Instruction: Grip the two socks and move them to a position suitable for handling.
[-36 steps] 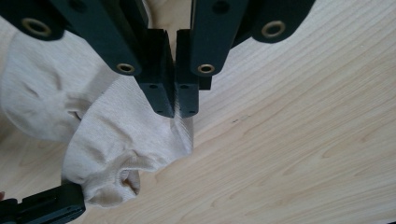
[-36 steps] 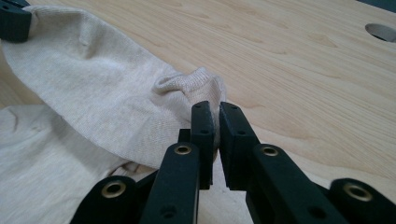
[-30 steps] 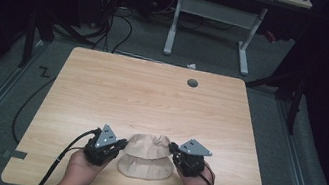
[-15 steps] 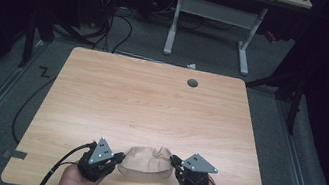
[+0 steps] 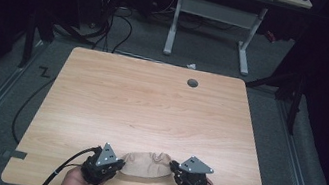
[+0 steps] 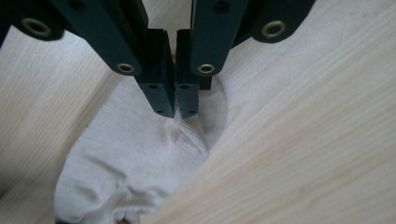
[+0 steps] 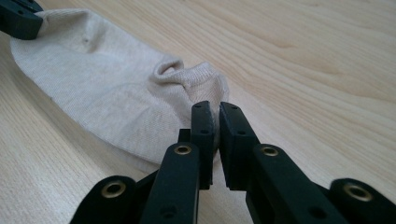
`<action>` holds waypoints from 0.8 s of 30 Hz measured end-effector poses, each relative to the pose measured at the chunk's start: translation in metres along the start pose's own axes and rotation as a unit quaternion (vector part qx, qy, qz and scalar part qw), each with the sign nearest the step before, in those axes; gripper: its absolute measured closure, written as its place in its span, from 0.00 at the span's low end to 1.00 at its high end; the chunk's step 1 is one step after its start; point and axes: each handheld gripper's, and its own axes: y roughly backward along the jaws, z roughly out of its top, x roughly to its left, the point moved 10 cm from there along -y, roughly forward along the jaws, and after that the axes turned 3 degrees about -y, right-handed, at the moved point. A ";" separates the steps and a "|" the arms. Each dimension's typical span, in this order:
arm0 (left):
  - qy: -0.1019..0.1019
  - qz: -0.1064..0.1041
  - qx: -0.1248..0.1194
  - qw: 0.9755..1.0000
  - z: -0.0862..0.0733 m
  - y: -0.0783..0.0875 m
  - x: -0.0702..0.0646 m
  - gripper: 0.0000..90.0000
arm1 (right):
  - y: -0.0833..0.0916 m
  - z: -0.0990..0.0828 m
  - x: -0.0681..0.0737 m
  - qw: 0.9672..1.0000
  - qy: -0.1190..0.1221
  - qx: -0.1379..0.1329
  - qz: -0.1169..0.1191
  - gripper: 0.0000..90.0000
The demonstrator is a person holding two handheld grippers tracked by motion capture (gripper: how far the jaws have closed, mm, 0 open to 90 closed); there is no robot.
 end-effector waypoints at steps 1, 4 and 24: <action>-0.001 0.001 0.004 1.000 -0.002 -0.001 0.000 0.96 | -0.001 -0.001 0.000 1.000 -0.001 0.004 0.002 0.94; -0.003 0.004 0.015 1.000 -0.005 -0.004 0.001 0.95 | -0.004 -0.005 0.001 1.000 0.003 0.018 0.003 0.94; 0.002 0.026 0.010 1.000 -0.005 -0.007 0.015 0.92 | -0.010 -0.014 0.005 0.999 0.002 0.050 0.016 0.92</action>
